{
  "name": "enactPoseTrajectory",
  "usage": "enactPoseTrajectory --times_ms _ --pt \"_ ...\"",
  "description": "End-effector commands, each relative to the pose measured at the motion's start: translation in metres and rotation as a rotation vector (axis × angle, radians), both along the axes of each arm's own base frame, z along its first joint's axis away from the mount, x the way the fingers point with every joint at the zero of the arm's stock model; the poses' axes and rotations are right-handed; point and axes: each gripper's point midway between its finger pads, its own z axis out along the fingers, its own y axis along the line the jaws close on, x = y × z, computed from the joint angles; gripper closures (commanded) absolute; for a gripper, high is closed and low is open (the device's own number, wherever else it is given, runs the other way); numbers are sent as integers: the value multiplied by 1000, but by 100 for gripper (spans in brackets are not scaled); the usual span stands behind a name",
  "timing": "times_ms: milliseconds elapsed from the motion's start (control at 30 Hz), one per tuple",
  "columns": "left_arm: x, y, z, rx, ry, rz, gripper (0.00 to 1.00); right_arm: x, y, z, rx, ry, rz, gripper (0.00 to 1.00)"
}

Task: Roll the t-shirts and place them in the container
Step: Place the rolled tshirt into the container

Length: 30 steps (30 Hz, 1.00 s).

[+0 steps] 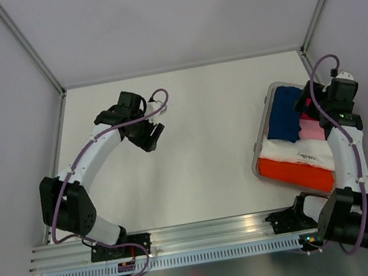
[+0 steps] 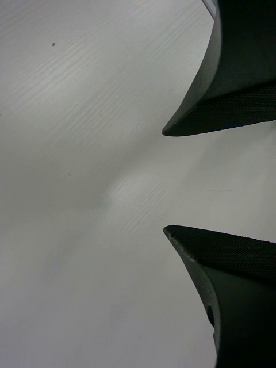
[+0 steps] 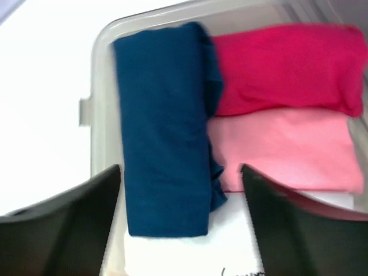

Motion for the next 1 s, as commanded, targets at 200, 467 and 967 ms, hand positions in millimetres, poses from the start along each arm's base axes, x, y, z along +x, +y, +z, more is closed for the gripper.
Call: enactPoseTrajectory --times_ms 200,467,967 --pt "6 44 4 15 -58 228 31 -38 44 26 -179 -92 165 2" --pt "-1 103 -10 77 -82 428 31 -87 18 5 -144 -17 -158 2" --pt "-14 109 -9 45 -117 437 30 -103 9 26 -150 -153 -289 2"
